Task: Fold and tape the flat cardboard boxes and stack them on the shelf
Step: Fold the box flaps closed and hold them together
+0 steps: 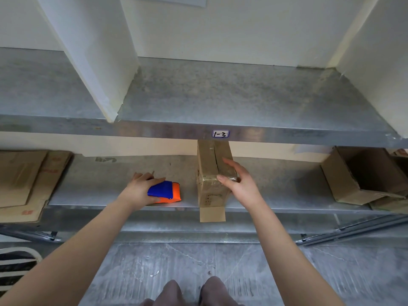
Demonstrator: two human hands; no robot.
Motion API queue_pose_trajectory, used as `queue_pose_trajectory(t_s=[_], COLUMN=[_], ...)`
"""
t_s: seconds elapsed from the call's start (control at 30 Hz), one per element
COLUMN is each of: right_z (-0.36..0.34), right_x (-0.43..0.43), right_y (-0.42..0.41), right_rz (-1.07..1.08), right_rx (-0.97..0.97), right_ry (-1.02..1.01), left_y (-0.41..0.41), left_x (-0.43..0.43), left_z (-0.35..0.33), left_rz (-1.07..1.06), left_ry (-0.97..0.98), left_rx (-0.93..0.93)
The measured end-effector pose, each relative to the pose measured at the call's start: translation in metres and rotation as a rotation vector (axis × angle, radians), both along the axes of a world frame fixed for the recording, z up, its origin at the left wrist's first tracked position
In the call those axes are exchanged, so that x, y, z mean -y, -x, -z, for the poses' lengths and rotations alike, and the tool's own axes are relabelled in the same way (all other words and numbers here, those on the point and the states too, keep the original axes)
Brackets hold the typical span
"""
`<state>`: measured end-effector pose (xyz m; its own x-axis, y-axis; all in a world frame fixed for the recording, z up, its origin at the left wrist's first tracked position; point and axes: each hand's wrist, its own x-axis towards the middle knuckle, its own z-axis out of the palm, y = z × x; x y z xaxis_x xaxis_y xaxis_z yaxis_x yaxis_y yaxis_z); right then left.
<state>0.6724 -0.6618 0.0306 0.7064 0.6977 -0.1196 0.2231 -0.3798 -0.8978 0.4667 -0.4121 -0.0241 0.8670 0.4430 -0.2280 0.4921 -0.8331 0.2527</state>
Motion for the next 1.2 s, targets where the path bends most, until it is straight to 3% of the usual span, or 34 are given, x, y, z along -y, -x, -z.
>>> queue_pose_trajectory(t_s=[0.2,0.37,0.53,0.7,0.83,1.03,1.2], right_z=[0.000,0.003,0.000,0.002,0.005,-0.001,0.012], right_x=[0.002,0.008,0.019,0.034,0.032,0.027,0.029], right_y=[0.001,0.009,0.017,0.022,0.027,0.024,0.034], right_rz=[-0.001,0.045,0.089,0.015,-0.006,0.045,0.071], right_rx=[0.029,0.074,0.101,0.479,0.435,0.169,0.027], right_ry=[0.027,-0.004,-0.126,0.004,0.063,-0.093,-0.176], left_y=[-0.009,-0.027,-0.054,-0.070,-0.071,-0.059,-0.059], left_x=[0.008,0.054,0.104,0.130,0.133,0.141,0.153], left_z=[-0.009,-0.047,-0.079,-0.068,-0.053,-0.041,-0.032], left_rz=[0.085,0.072,0.215,0.265,0.227,-0.033,-0.122], left_ry=[-0.137,0.110,0.079,0.006,-0.057,0.310,0.797], left_rx=[-0.134,0.325,0.557,0.466,0.379,0.566,0.598])
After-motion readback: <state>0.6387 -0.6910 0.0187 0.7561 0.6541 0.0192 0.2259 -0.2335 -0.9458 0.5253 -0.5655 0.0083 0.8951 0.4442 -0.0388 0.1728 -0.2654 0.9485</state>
